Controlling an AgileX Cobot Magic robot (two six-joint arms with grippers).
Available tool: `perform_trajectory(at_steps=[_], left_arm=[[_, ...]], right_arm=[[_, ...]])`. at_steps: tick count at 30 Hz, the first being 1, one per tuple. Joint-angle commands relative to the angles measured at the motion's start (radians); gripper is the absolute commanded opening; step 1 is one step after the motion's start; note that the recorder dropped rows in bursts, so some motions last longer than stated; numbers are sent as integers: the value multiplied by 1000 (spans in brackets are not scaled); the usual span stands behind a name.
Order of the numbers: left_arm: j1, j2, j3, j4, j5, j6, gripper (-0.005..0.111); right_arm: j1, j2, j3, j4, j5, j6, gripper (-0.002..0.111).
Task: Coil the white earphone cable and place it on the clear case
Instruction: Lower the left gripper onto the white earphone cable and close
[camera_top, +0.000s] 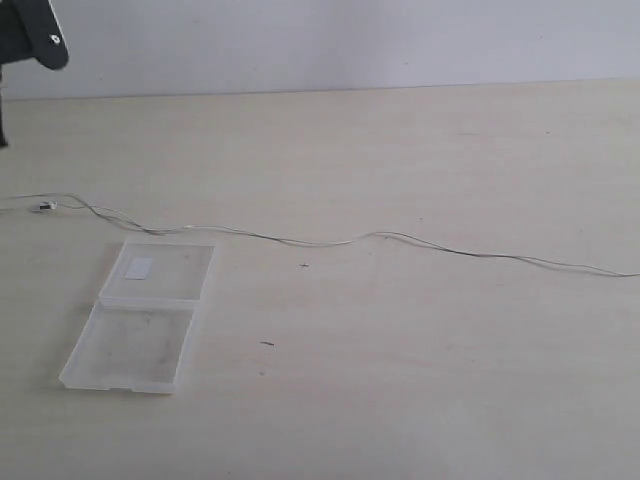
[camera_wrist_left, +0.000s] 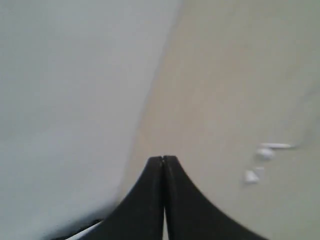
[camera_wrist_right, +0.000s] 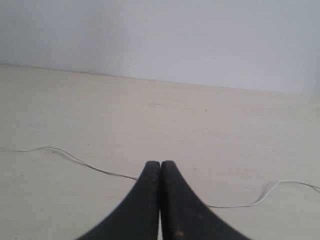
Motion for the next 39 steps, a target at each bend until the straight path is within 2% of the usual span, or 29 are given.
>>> perform_trajectory(at_steps=[1, 2, 4, 7, 9, 11, 12, 14, 18, 24, 39], left_arm=[[-62, 54, -148, -1017, 172, 852, 0], [-69, 71, -188, -1152, 240, 944, 0], [-89, 101, -263, -1320, 351, 1024, 0], [-128, 145, -374, -1447, 467, 1037, 0], [-180, 189, -453, -1457, 490, 1035, 4], [-245, 237, -513, -1449, 491, 1035, 20], [-292, 275, -550, -1418, 480, 1035, 33], [-353, 333, -593, -1367, 453, 1028, 42], [-431, 470, -701, -1325, 450, 1017, 42], [-439, 628, -838, -1292, 549, 950, 42], [-439, 695, -838, -1302, 510, 908, 42]], right_arm=[[-1, -6, 4, -3, -15, -1, 0], [-1, -6, 4, -3, -15, -1, 0], [-1, -6, 4, -3, -15, -1, 0], [-1, -6, 4, -3, -15, -1, 0], [-1, -6, 4, -3, -15, -1, 0], [-1, -6, 4, -3, -15, -1, 0], [-1, -6, 4, -3, -15, -1, 0], [-1, -6, 4, -3, -15, -1, 0], [-1, -6, 4, -3, -15, -1, 0], [-1, -6, 4, -3, -15, -1, 0], [-1, -6, 4, -3, -15, -1, 0]])
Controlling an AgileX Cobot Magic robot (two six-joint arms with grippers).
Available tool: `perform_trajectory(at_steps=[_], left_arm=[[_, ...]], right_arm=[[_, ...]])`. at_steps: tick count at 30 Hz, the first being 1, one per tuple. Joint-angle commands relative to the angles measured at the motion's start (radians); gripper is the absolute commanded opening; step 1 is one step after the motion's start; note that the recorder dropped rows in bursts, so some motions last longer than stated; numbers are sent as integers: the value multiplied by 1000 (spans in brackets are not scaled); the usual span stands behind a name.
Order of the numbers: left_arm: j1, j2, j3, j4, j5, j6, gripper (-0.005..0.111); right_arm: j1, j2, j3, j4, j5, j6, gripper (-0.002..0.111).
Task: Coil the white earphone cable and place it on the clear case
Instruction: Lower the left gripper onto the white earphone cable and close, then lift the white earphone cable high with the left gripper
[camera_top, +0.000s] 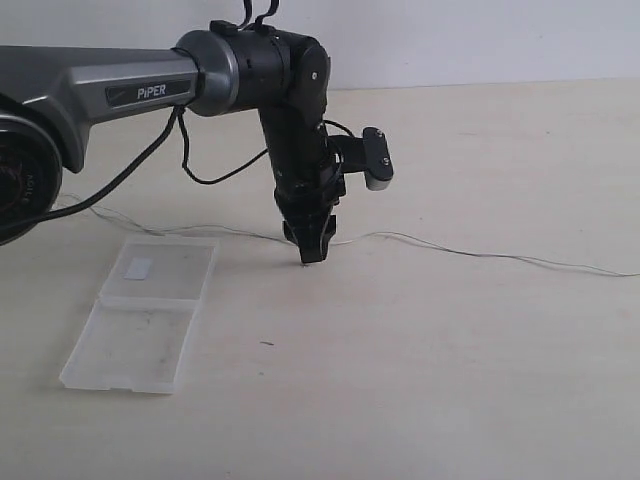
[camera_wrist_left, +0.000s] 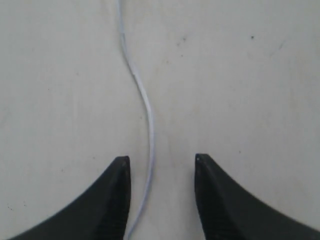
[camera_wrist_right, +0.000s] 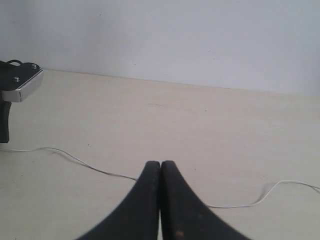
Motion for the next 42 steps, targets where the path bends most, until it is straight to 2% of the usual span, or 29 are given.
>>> perform_trajectory(at_steps=[1, 7, 17, 42], left_arm=[[-2, 0, -8, -4, -29, -24, 42], [-2, 0, -8, -9, -85, -45, 42], [-2, 2, -8, -9, -54, -58, 42], [-2, 58, -8, 39, -85, -58, 42]], right_arm=[[-1, -6, 4, -3, -13, -1, 0], [-1, -6, 4, -3, -13, -1, 0], [-1, -6, 4, -3, -13, -1, 0], [-1, -6, 4, -1, -13, -1, 0]])
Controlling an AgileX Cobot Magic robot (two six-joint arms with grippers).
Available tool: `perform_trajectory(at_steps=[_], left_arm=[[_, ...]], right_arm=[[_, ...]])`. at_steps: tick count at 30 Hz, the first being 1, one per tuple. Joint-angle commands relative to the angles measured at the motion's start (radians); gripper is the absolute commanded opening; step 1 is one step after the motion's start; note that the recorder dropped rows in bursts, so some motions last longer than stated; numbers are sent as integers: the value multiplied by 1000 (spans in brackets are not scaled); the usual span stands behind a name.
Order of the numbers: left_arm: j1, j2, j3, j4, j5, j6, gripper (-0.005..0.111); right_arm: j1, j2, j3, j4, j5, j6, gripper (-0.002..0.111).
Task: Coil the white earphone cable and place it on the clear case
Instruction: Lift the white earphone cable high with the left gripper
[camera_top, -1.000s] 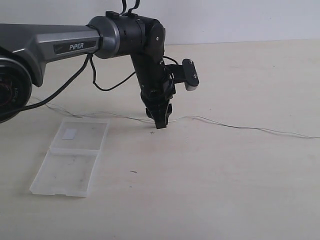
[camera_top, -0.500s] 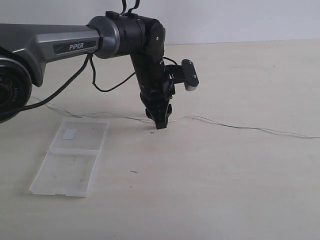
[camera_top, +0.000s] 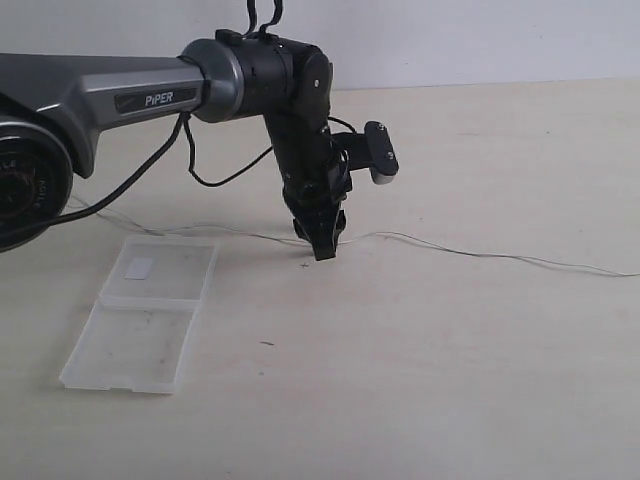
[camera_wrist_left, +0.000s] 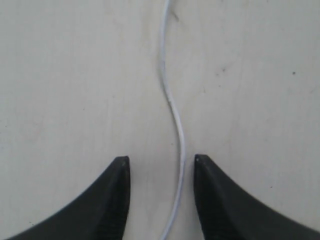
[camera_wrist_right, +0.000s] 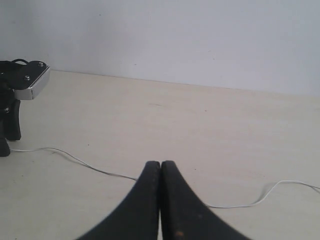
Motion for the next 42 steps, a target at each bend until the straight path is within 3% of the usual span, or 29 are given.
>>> perform_trajectory(at_steps=[1, 4, 8, 12, 24, 42], left_arm=[[-2, 32, 6, 41, -4, -6, 41], [-2, 32, 6, 41, 6, -6, 31], [-2, 32, 6, 43, 22, -6, 0], [-2, -15, 6, 45, 41, -31, 0], [-2, -515, 6, 29, 167, -236, 0], [-2, -916, -34, -140, 120, -323, 0]], right_arm=[[-1, -6, 4, -1, -13, -1, 0], [-1, -6, 4, -1, -13, -1, 0], [-1, -6, 4, -1, -13, -1, 0], [-1, -6, 4, -3, -13, -1, 0], [-1, -6, 4, -3, -13, -1, 0], [-1, -6, 4, -3, -13, -1, 0]])
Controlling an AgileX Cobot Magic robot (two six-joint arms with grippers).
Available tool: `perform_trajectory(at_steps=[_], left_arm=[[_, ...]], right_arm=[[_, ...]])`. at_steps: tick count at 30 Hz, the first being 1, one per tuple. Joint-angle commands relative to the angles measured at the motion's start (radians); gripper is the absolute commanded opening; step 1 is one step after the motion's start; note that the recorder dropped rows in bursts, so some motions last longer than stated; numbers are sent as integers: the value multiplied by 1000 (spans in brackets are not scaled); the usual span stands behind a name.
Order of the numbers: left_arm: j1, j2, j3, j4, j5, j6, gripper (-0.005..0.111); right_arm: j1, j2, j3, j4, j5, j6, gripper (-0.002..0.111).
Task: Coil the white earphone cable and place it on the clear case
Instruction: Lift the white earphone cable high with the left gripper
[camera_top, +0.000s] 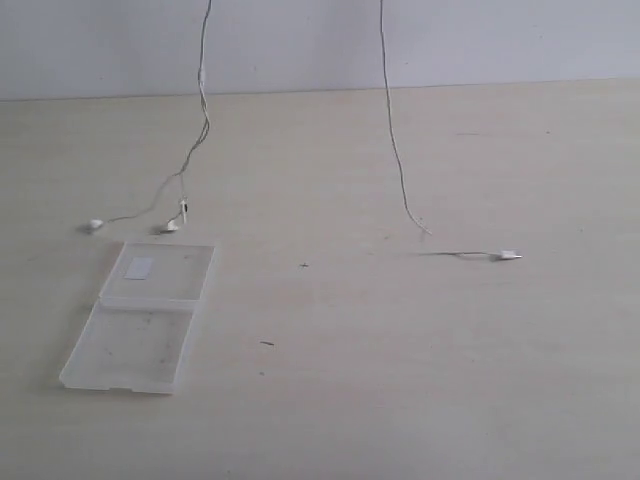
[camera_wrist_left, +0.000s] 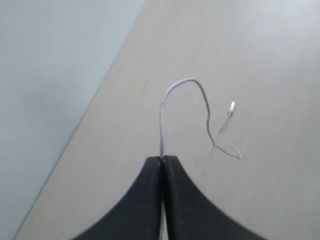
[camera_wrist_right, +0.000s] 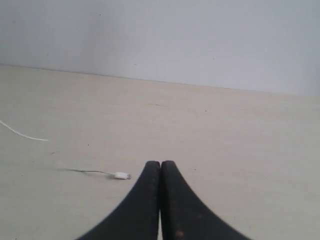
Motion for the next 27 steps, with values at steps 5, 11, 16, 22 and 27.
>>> perform_trajectory(at_steps=[5, 11, 16, 22, 27], left_arm=[[1, -65, -141, -89, -89, -130, 0], [1, -38, -141, -171, -195, -135, 0], [1, -31, -141, -158, -302, -135, 0], [1, -31, -141, -148, -333, -135, 0], [1, -31, -141, -157, -355, -135, 0]], right_arm=[[-1, -6, 4, -3, -13, -1, 0], [-1, -6, 4, -3, -13, -1, 0], [-1, -6, 4, -3, -13, -1, 0], [-1, -6, 4, -3, -13, -1, 0], [-1, -6, 4, -3, -13, -1, 0]])
